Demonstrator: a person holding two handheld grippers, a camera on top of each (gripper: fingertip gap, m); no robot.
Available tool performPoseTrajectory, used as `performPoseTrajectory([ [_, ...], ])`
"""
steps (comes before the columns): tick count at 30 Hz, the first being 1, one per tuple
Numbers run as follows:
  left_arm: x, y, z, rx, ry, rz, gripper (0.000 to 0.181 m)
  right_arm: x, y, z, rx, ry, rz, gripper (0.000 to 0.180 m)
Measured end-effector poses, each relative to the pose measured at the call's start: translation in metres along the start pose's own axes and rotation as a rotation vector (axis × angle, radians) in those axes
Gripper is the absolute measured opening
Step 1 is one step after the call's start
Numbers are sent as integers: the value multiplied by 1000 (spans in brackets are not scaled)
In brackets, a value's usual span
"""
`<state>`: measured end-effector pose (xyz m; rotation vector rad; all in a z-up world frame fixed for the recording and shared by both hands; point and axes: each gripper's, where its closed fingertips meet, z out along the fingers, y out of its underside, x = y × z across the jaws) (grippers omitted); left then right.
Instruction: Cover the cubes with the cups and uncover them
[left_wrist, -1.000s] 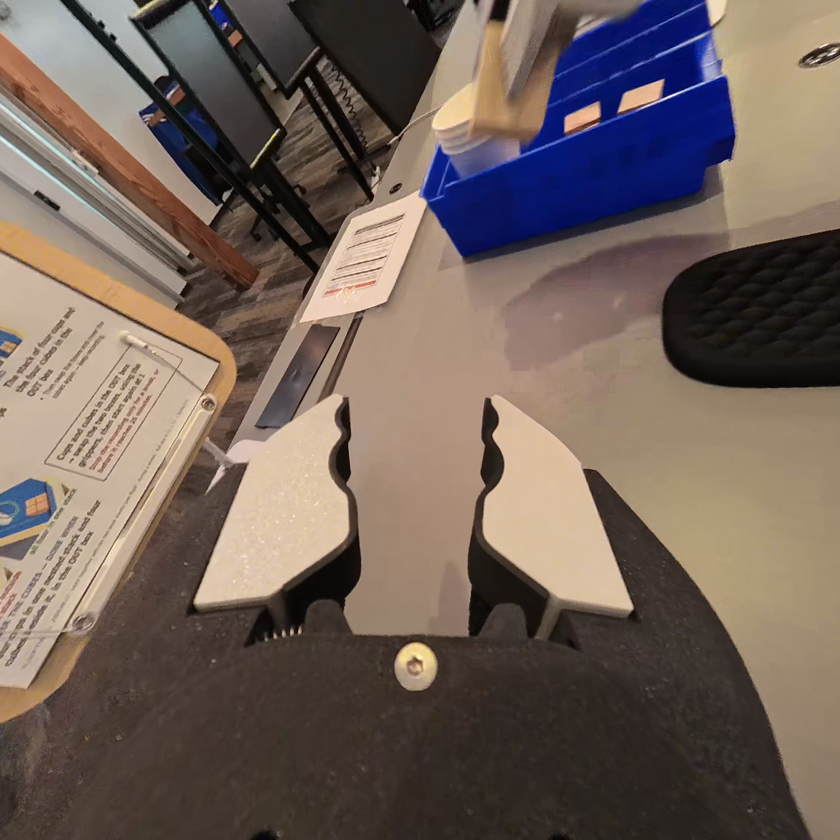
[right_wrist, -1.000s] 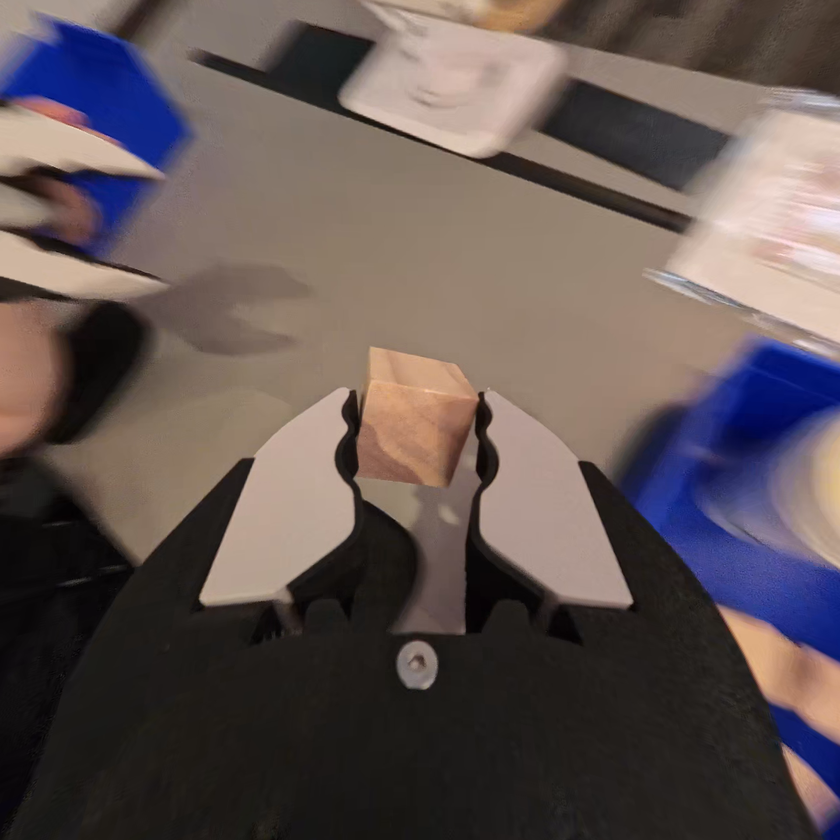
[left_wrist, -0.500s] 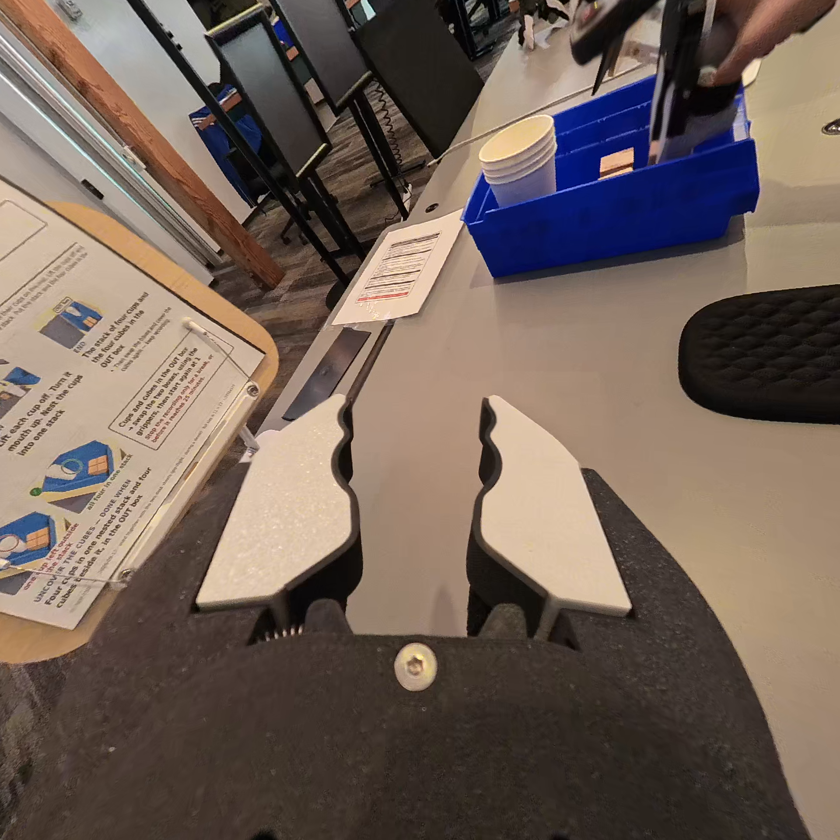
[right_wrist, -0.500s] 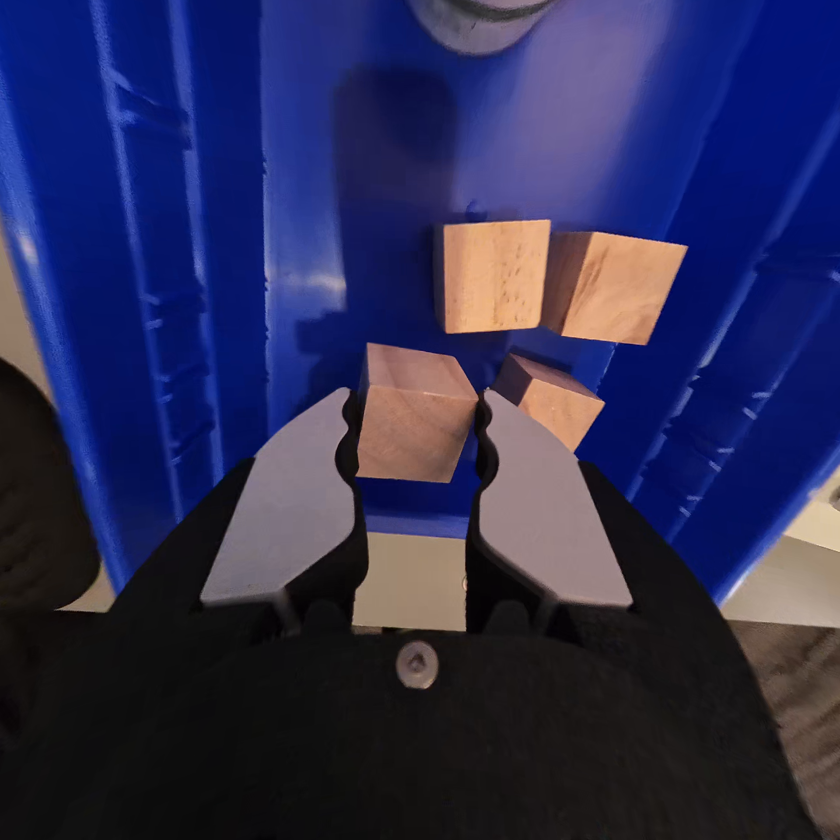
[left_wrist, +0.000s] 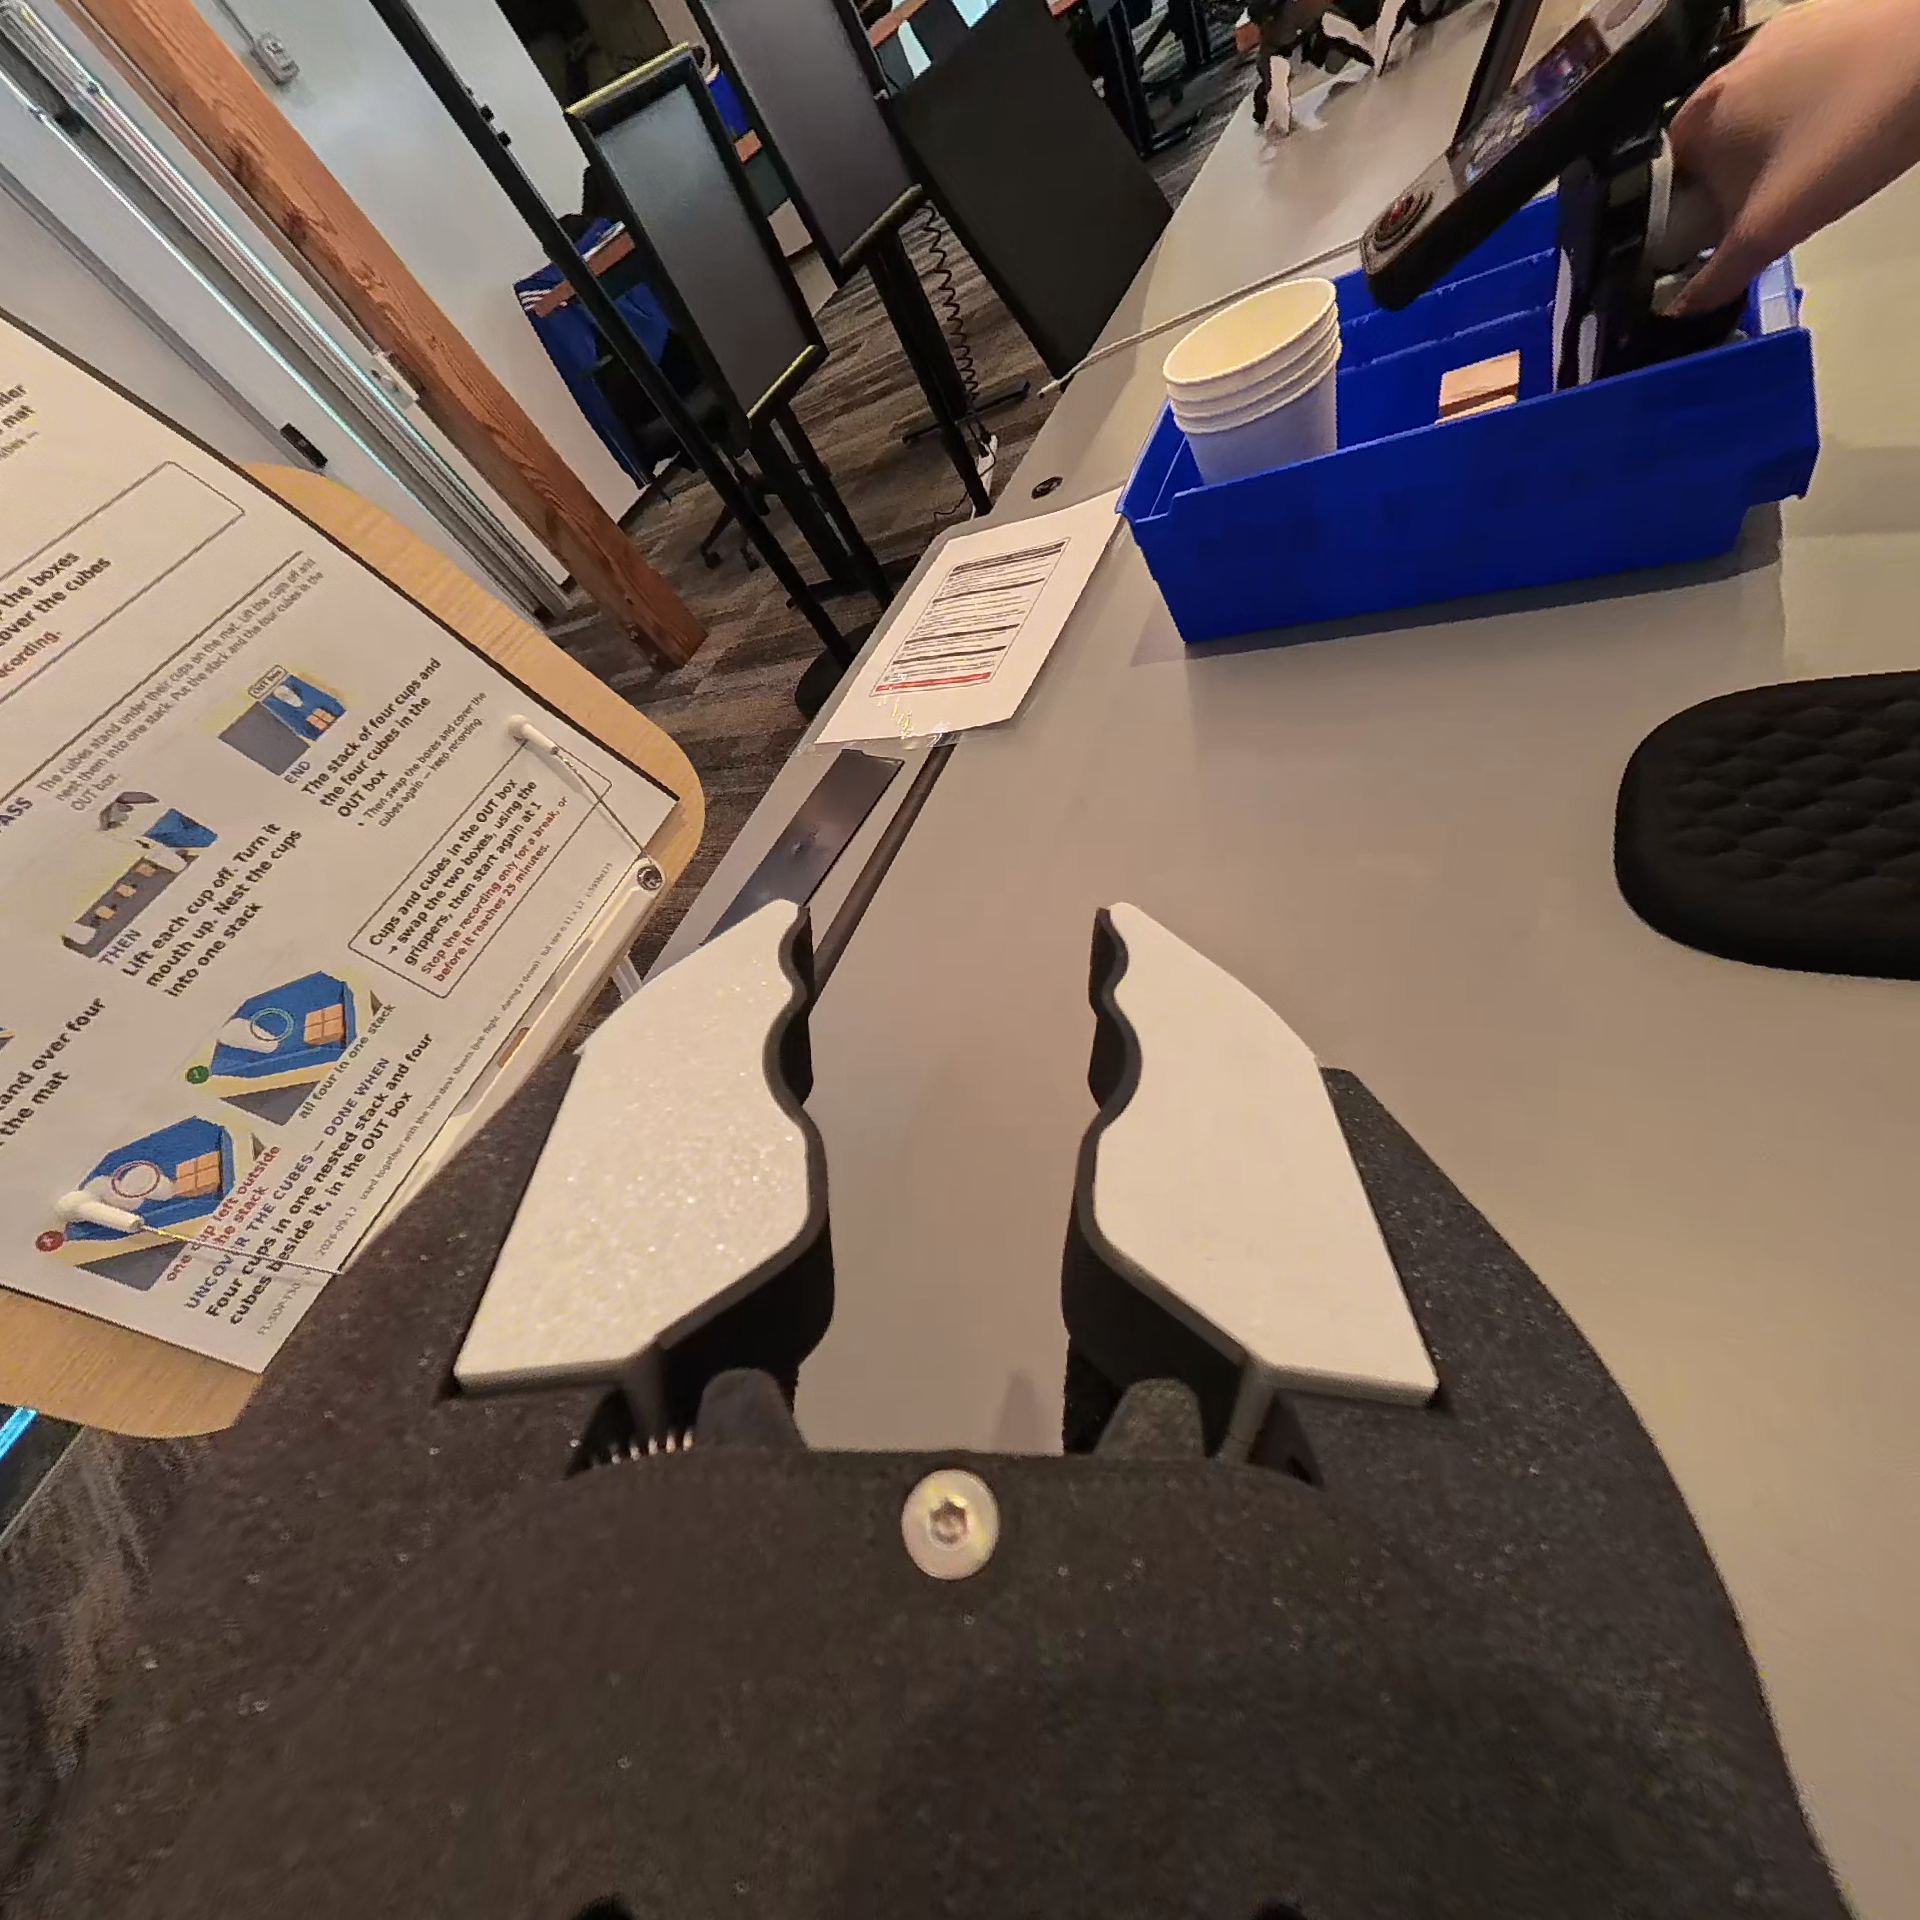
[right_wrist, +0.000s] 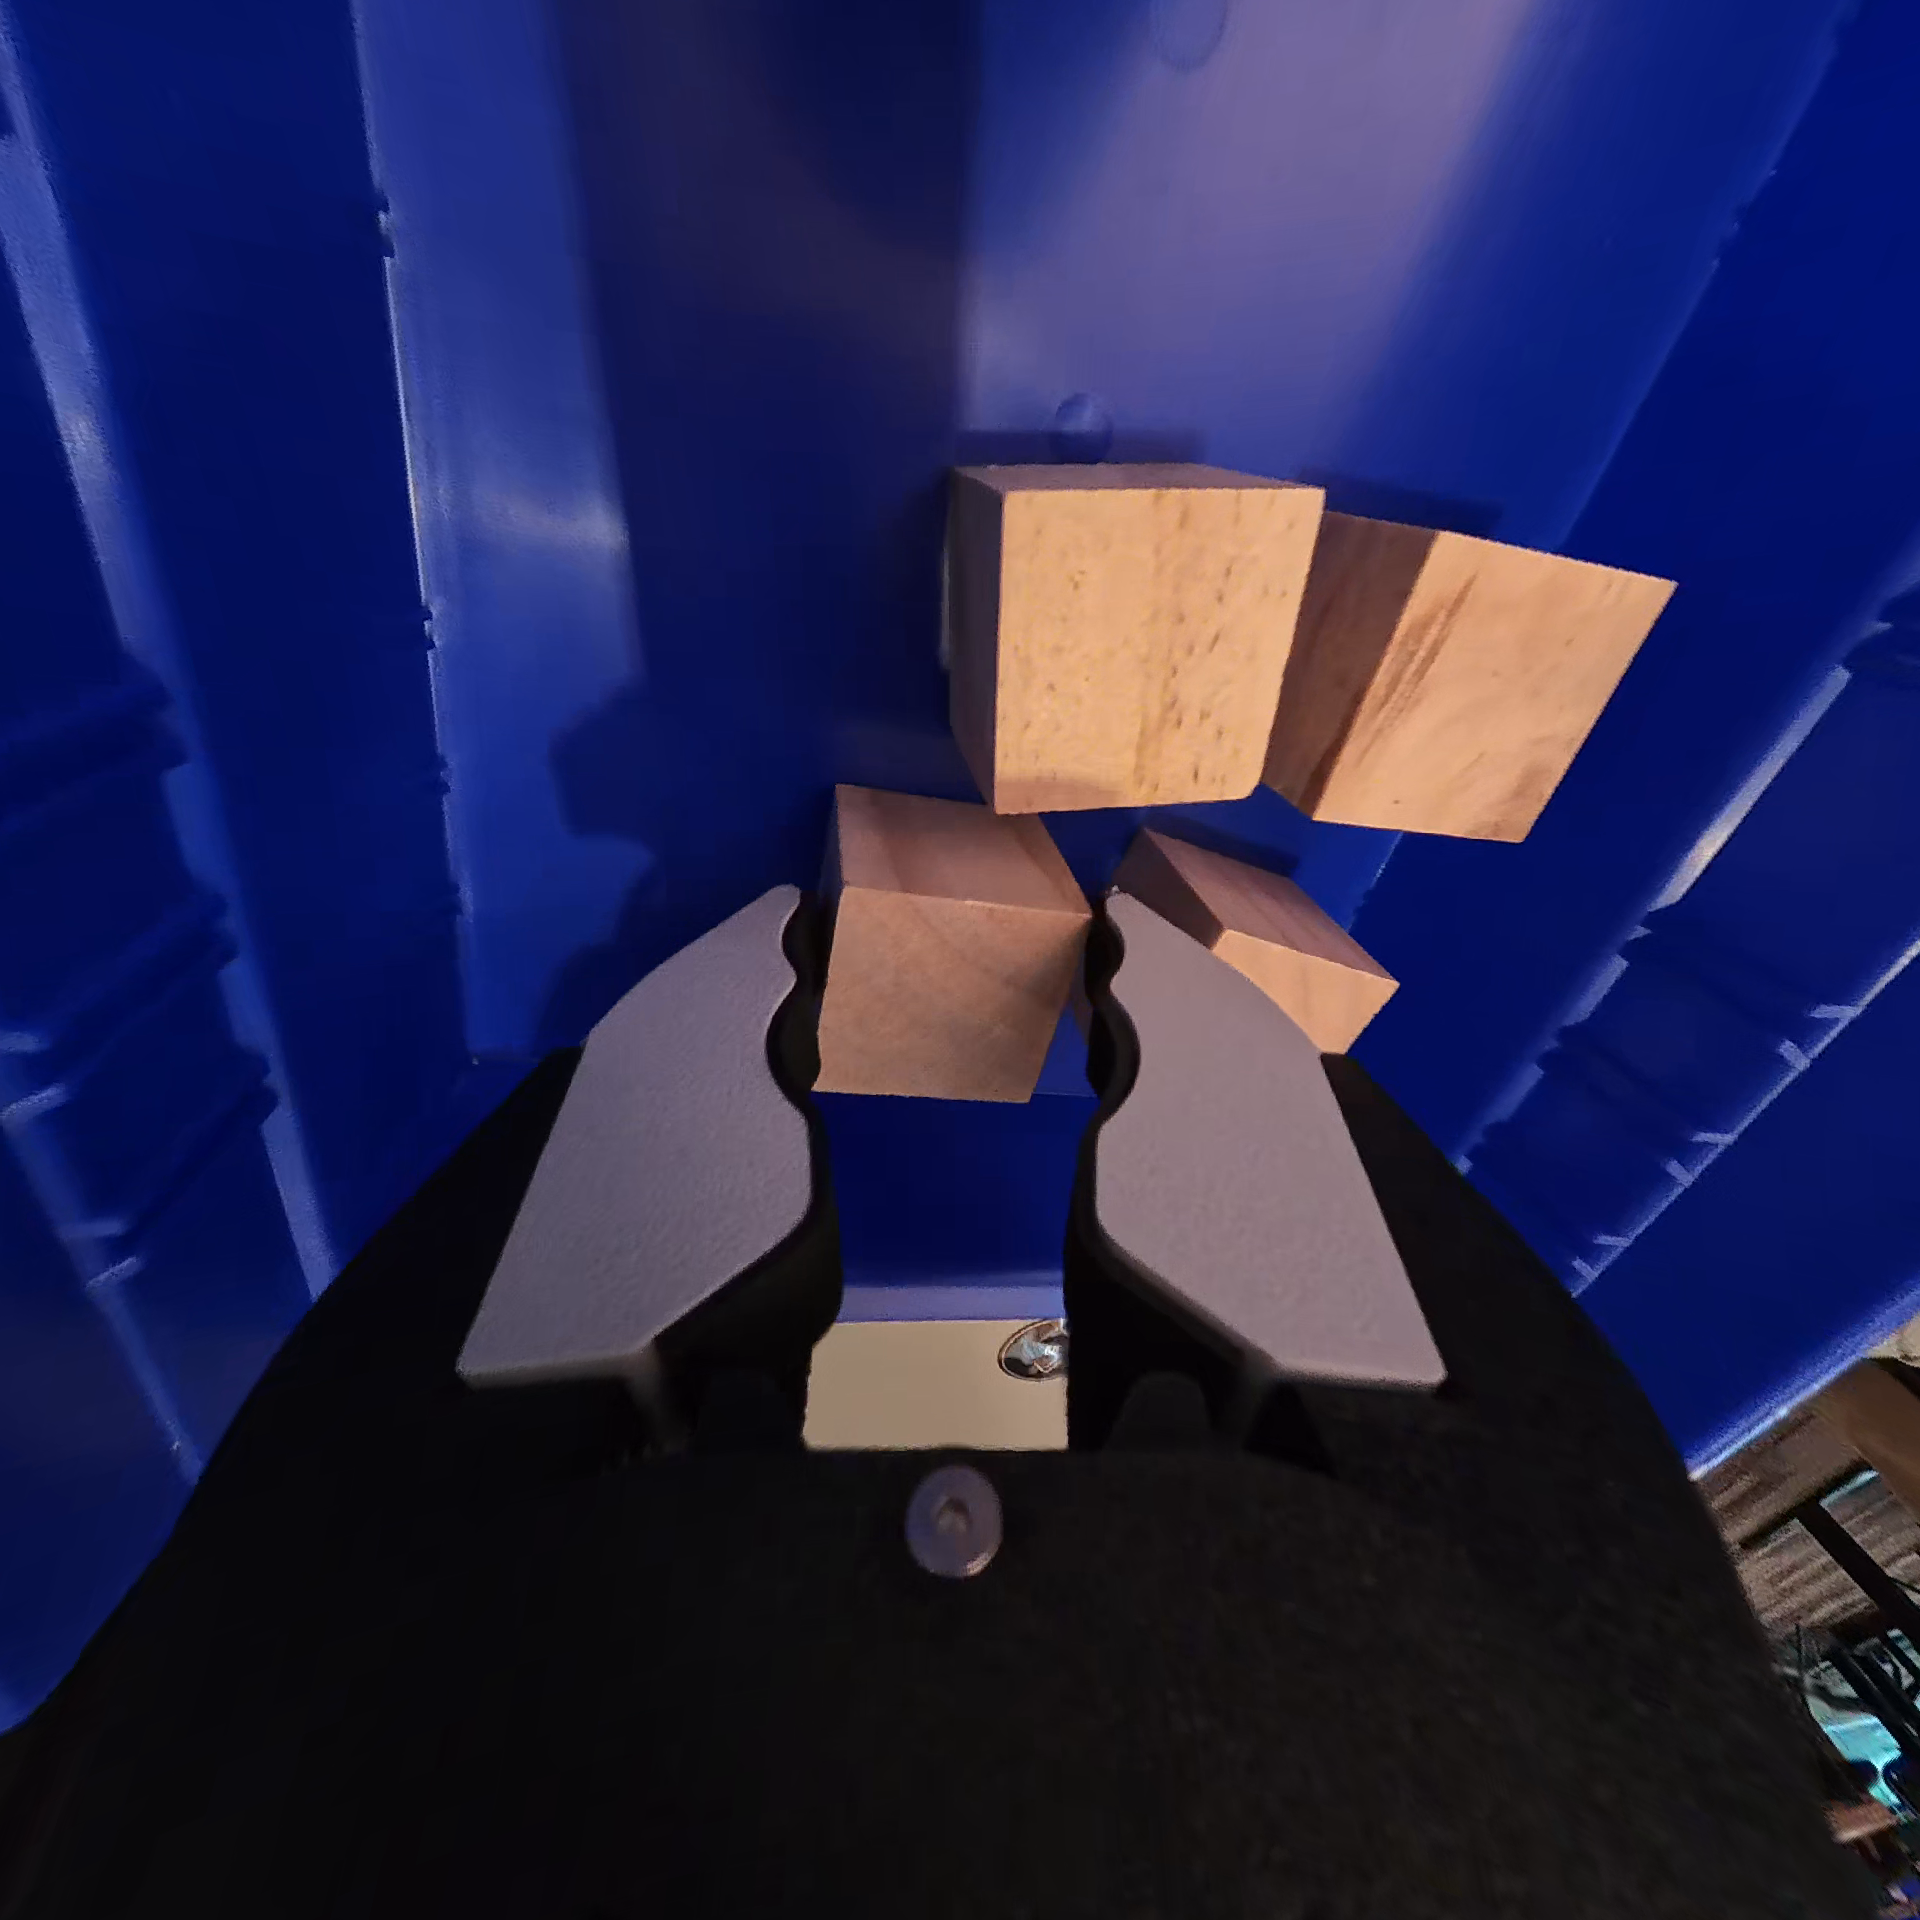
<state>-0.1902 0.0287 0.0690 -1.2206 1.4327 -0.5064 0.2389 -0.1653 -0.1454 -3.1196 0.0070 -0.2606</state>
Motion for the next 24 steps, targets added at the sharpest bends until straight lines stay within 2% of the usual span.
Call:
performPoseTrajectory([
  [3,1,0,1,-3,3,1,50,1,0,0,17,5,1,49],
  [9,0,-3,-4,6,-4,4,51,4,-3,-21,112,23,10,65],
  [16,-13,-10,-16,39,-61,-1,45,7,-14,-108,384,125,-16,67],
  [20,-19,-14,-23,58,-82,-18,45,19,-29,-165,645,304,-56,60],
  [22,-22,-14,-28,53,-100,-15,45,32,-30,-178,729,388,-50,58],
  [24,-26,-16,-34,45,-128,-8,45,43,-26,-175,749,379,-7,58],
])
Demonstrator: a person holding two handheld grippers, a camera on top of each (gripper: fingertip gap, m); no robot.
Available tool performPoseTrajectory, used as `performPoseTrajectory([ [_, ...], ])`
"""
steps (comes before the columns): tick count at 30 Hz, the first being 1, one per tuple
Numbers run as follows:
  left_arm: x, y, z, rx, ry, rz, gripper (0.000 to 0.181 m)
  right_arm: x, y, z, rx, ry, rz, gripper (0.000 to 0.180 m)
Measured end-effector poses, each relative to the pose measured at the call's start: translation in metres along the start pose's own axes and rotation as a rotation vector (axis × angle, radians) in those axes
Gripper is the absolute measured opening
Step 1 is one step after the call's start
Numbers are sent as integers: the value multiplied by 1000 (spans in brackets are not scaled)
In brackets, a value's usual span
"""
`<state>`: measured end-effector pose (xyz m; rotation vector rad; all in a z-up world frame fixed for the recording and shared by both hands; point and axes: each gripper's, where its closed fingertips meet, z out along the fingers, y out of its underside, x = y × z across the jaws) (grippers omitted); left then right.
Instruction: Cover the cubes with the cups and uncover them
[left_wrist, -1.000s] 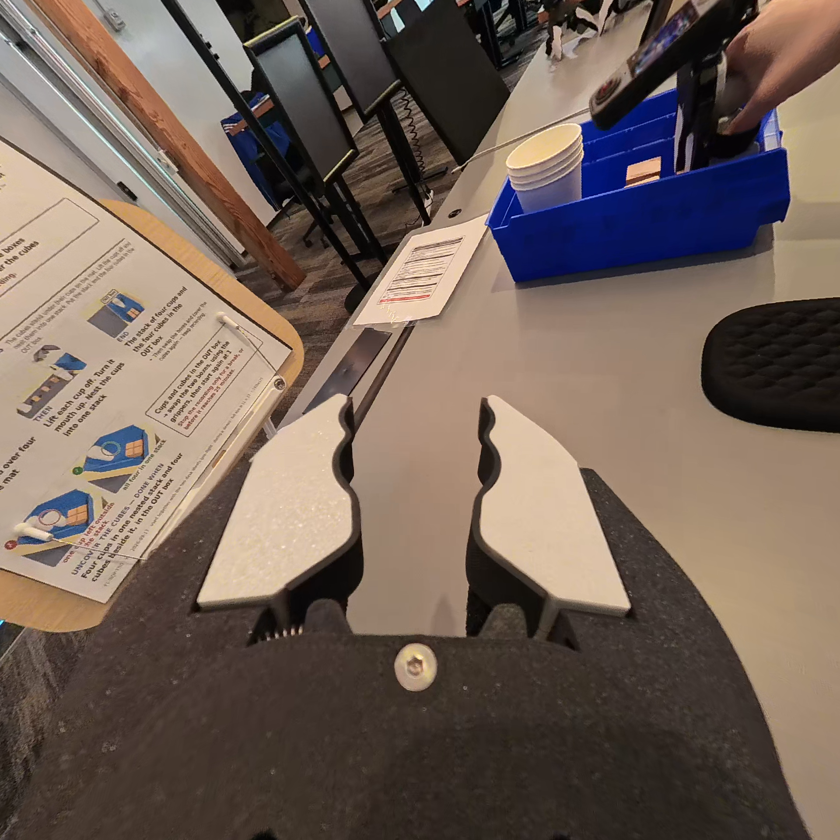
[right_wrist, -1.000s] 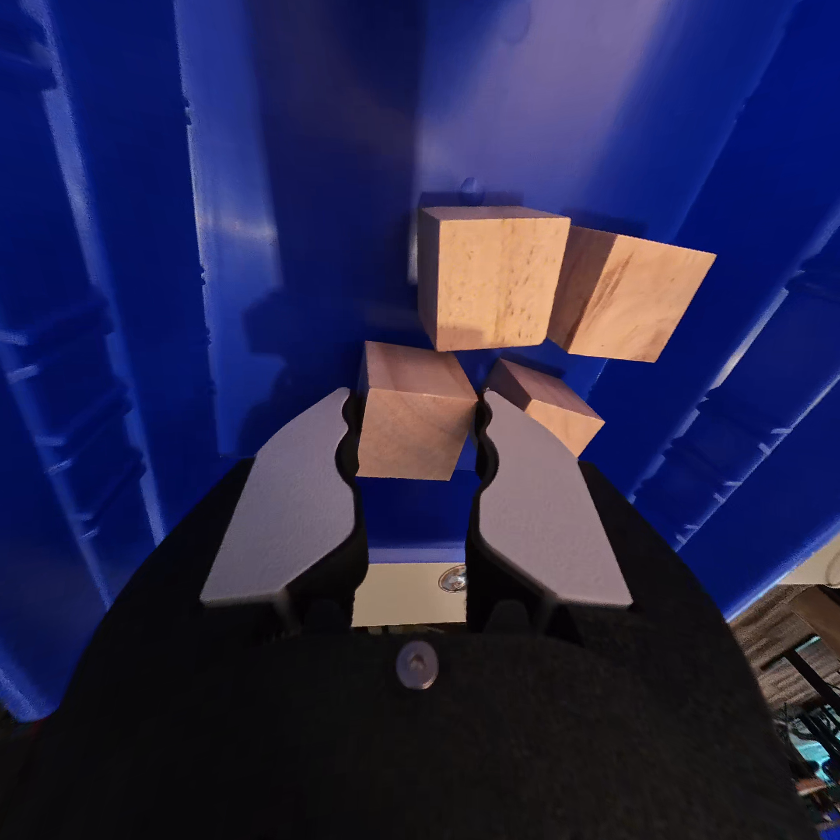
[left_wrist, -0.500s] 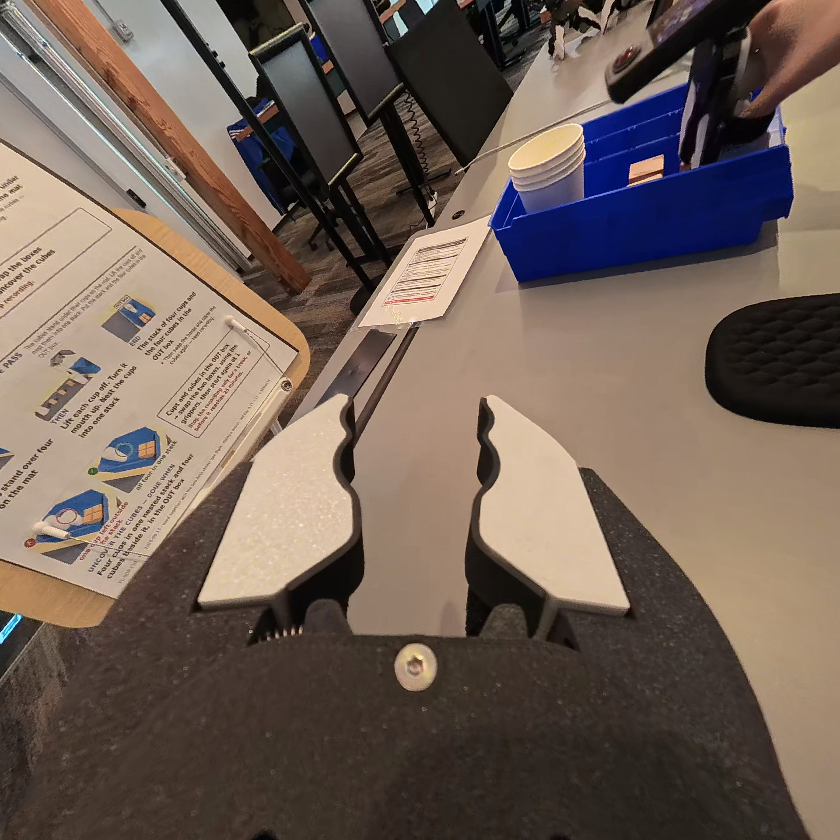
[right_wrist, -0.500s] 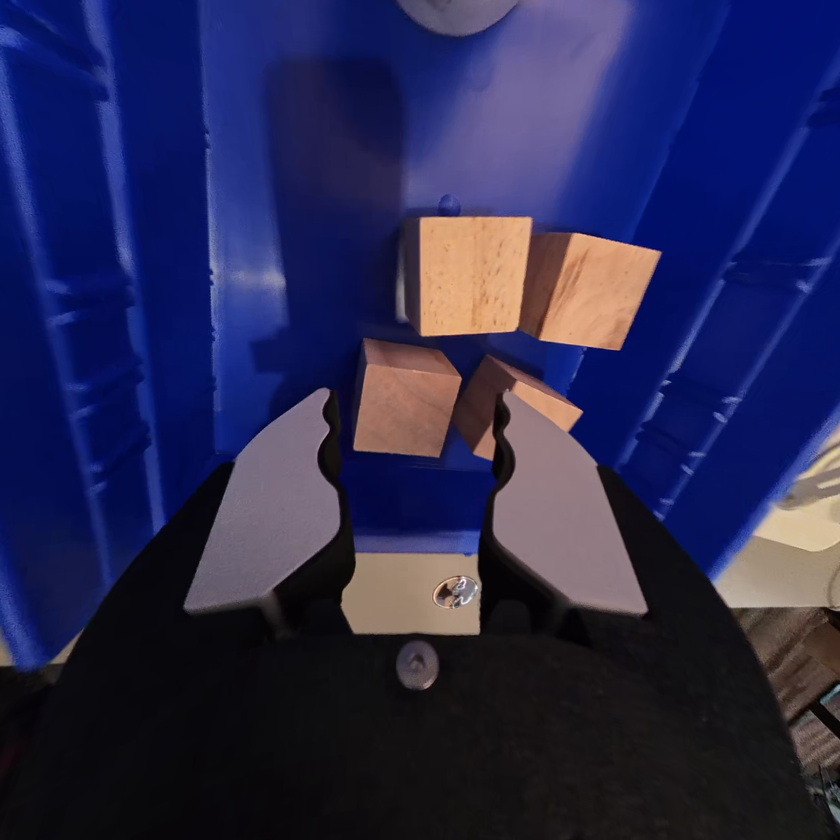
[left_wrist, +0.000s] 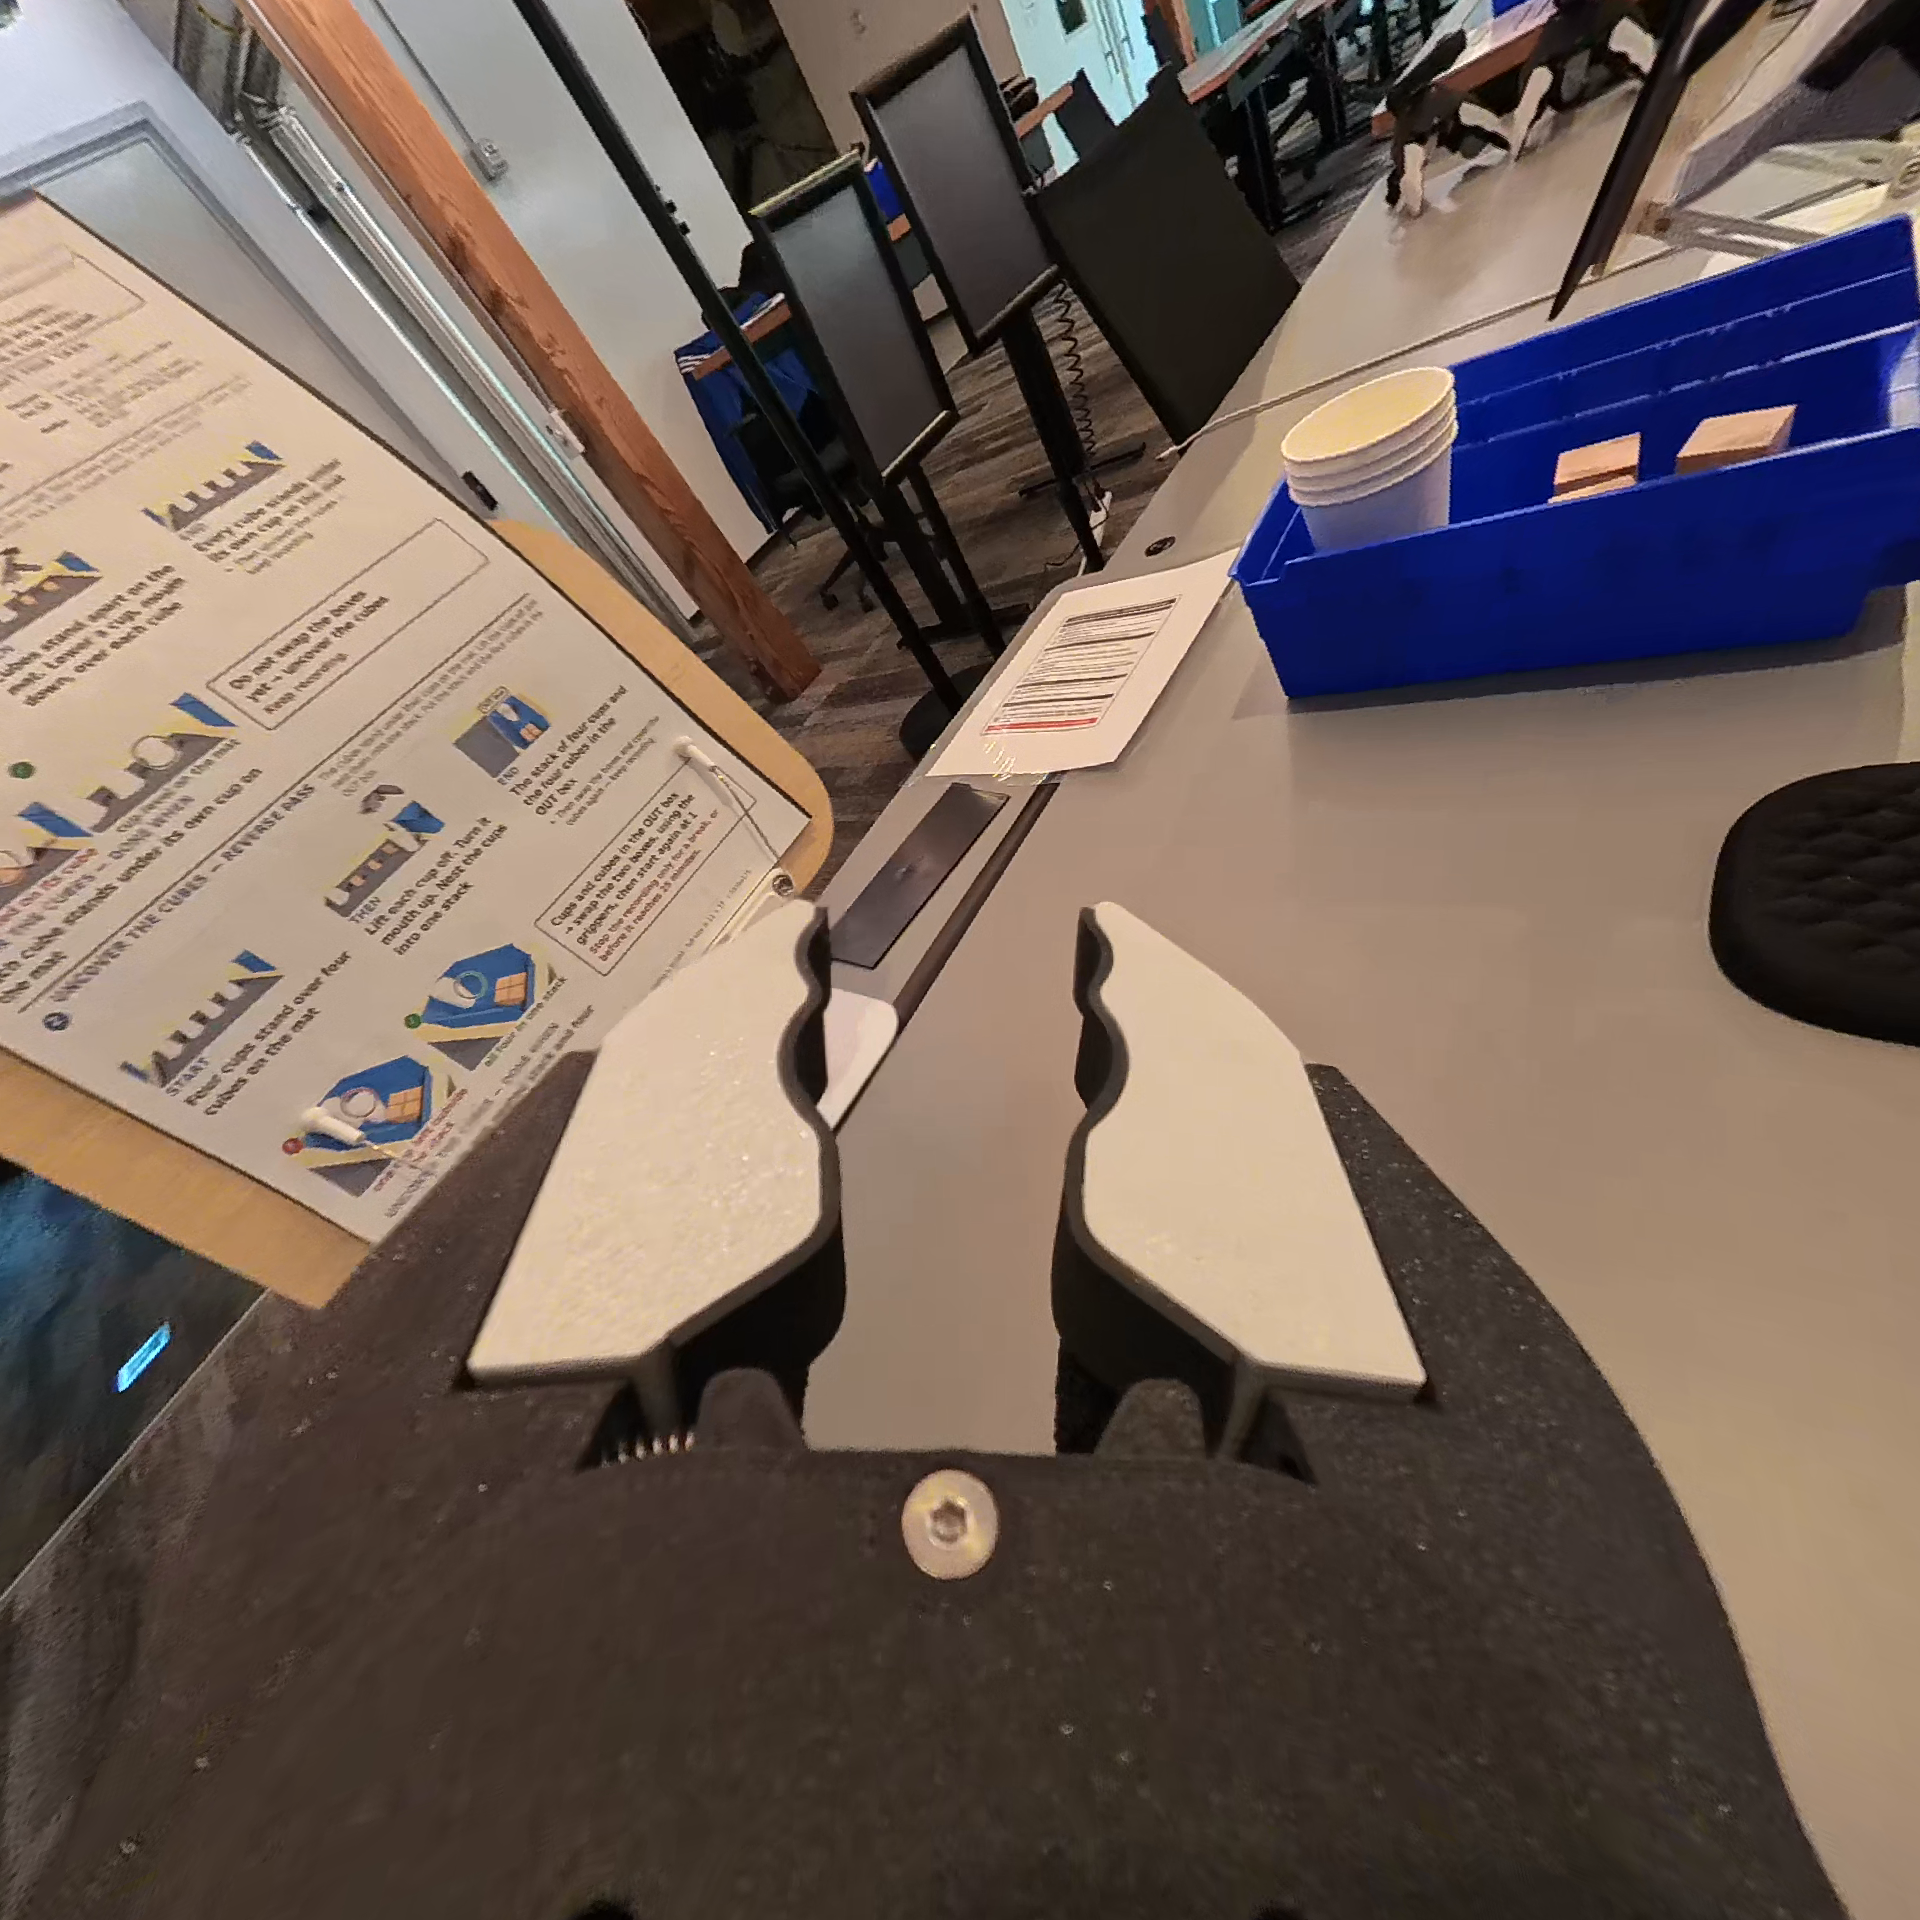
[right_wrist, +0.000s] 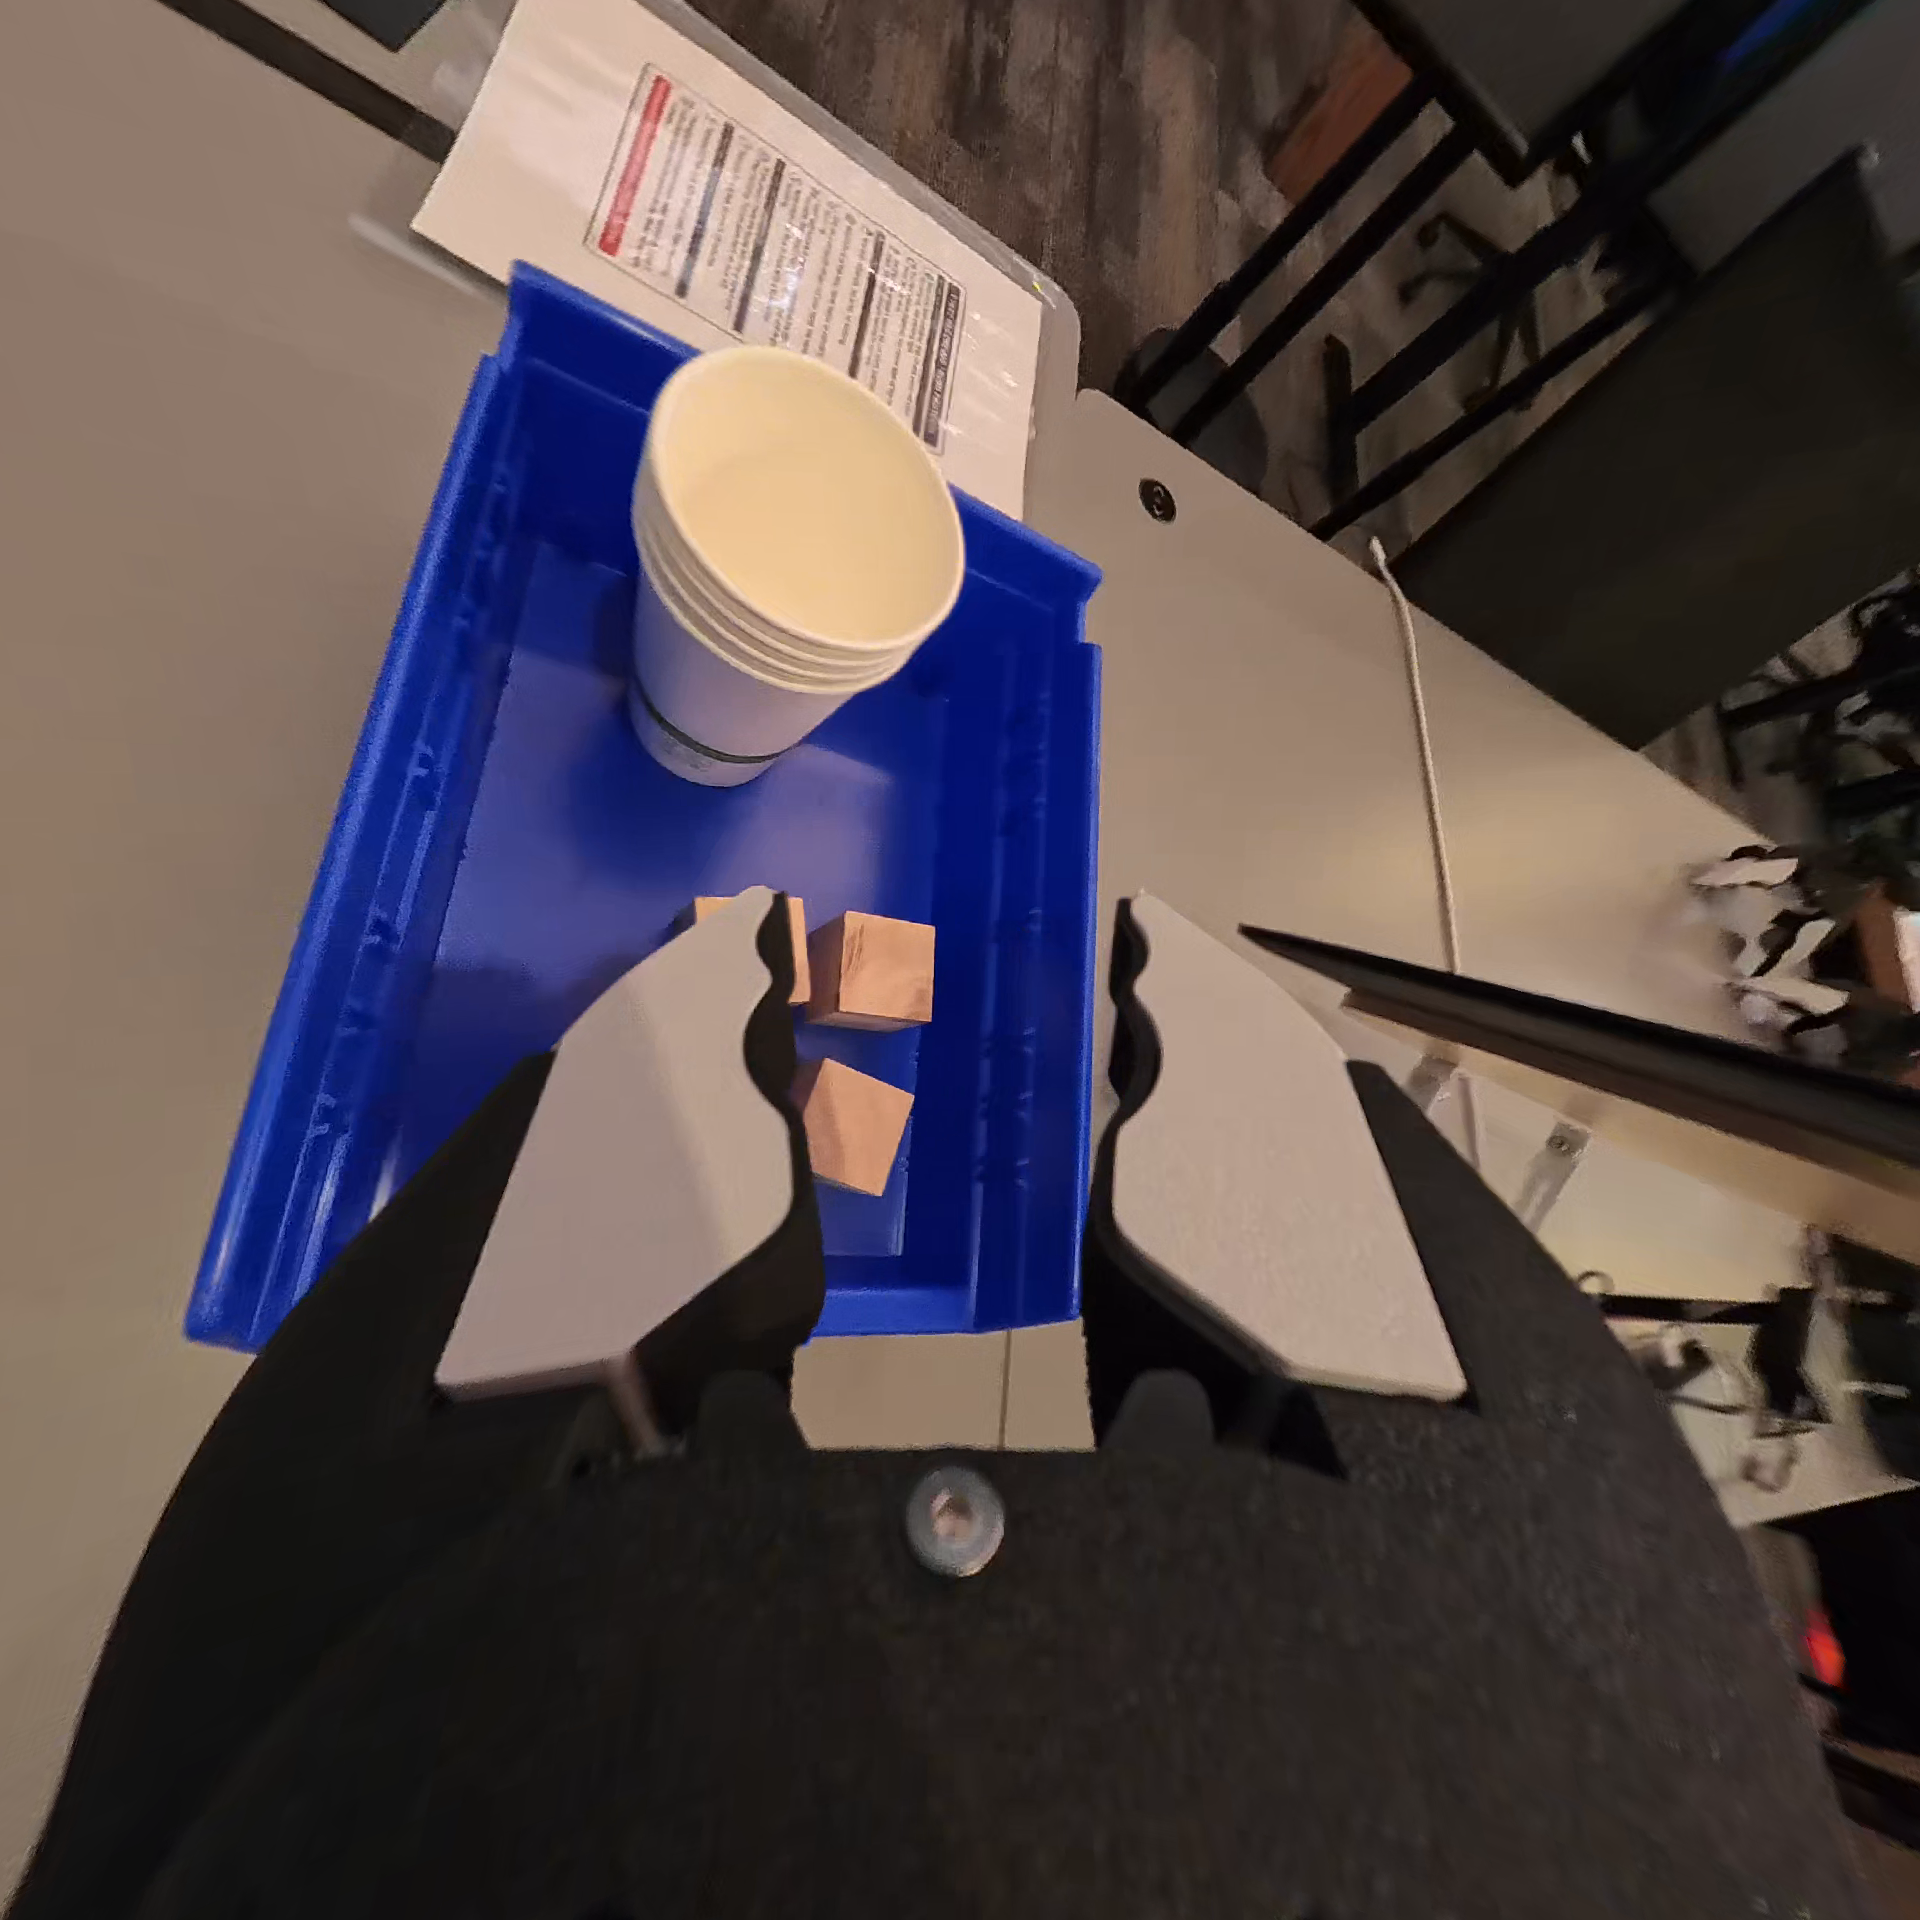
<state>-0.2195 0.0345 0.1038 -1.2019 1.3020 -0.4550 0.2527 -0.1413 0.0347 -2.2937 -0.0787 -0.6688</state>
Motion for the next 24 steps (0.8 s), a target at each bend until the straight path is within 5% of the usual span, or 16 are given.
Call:
performPoseTrajectory([
  [5,-18,-40,-41,91,-148,-19,35,26,-1,9,215,-26,234,56],
  [10,-49,-63,-103,176,-348,-66,3,42,-19,-5,482,-55,330,62],
  [19,-102,25,-136,-189,-649,-87,23,19,-31,-10,644,-133,267,65],
  [24,-115,61,-150,-363,-787,-12,33,20,-18,11,512,-175,297,58],
])
